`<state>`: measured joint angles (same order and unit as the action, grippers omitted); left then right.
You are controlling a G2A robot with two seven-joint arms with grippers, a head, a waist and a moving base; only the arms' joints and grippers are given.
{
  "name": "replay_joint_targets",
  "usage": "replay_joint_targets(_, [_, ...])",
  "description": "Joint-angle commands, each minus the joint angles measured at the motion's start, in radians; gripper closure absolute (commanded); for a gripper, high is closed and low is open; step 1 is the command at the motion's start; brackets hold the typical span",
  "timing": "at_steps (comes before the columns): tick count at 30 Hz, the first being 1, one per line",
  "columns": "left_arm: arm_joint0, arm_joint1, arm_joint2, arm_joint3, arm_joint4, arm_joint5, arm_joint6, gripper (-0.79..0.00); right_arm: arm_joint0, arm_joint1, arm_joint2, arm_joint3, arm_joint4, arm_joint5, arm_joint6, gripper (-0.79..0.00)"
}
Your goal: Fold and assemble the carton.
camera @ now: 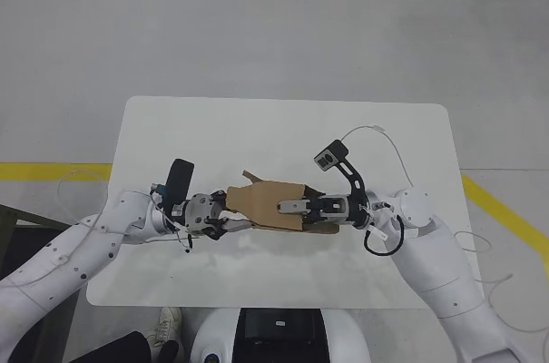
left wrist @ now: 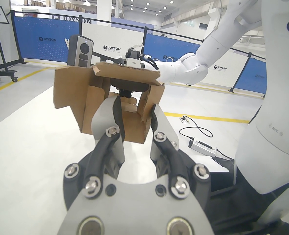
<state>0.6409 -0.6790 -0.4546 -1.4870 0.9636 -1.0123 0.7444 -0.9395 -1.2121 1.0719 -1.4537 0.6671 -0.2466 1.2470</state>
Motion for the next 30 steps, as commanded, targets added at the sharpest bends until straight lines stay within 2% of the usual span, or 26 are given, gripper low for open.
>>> replay_joint_targets(1, [0.001, 0.001, 0.0, -0.001, -0.003, 0.0, 0.002, -0.237, -0.001, 0.0, 0.0, -0.001, 0.002, 0.001, 0.0, 0.0])
replay_joint_targets(16, [-0.008, 0.005, -0.003, -0.016, -0.027, 0.0, -0.031, -0.212, 0.004, -0.002, -0.01, -0.002, -0.006, 0.002, 0.0, 0.0])
replay_joint_targets(21, [-0.007, 0.005, -0.021, -0.025, -0.041, 0.0, -0.06, -0.172, 0.004, -0.003, -0.011, 0.0, -0.007, 0.003, -0.004, 0.0])
replay_joint_targets(30, [0.023, 0.008, -0.077, -0.059, -0.024, 0.0, -0.118, -0.185, 0.002, -0.003, -0.011, 0.001, -0.011, 0.002, -0.009, 0.0])
